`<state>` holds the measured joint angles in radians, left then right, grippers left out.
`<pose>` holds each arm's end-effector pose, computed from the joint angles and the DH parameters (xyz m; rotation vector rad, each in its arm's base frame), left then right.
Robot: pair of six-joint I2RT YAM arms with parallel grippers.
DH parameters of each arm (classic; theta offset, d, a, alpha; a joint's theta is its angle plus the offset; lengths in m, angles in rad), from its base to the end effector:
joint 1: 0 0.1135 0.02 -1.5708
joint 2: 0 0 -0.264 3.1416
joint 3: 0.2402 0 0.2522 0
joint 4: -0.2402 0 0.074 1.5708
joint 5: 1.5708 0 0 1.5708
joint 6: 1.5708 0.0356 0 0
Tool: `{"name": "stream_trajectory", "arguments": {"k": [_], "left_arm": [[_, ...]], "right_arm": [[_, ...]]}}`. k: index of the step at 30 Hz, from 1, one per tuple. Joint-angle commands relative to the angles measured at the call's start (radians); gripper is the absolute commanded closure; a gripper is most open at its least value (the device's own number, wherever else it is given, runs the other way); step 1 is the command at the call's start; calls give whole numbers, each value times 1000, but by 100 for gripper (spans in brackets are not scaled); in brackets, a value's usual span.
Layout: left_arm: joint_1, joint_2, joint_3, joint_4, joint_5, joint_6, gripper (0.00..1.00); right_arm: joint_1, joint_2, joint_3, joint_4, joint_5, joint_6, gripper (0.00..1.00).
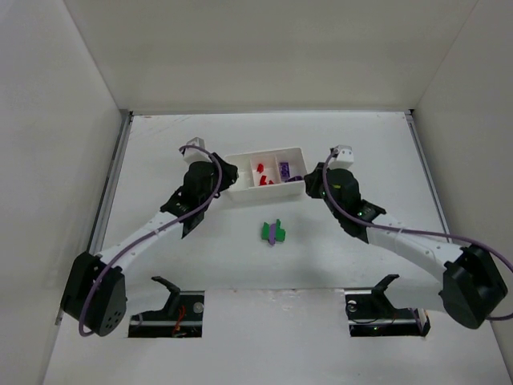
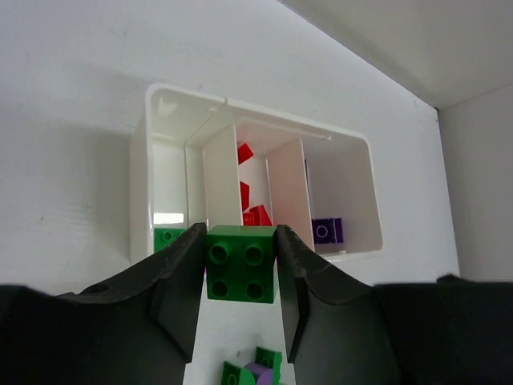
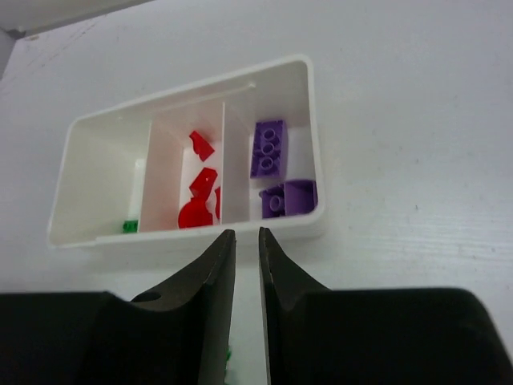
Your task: Sort the legos into containers by color
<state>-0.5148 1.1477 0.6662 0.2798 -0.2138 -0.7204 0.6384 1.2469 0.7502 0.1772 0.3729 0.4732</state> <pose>0.2327 -0.1230 0.2722 -0.3444 1.7894 -0.6992 0.2339 0.1574 0.2661 0.0998 1.8858 0.4134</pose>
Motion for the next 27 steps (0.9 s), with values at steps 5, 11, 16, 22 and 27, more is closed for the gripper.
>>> {"name": "stream_trajectory", "arguments": {"k": [5,11,16,22,27], "left_arm": [[-72,217,248,-42,-136,196,77],[-116,369,378,-109,-223,272,73],[-132,444,423,-119,-298,328,67],[-133,474,441,-119,-320,354,50],[-136,429,428,-111,-322,368,43]], "right_arm": [[30,-173,-182,51,89,87,67],[25,-216,-244,85,89,104,47],[28,-208,-245,91,89,107,38],[30,-202,-249,100,86,107,32],[40,-181,-241,102,84,97,45]]}}
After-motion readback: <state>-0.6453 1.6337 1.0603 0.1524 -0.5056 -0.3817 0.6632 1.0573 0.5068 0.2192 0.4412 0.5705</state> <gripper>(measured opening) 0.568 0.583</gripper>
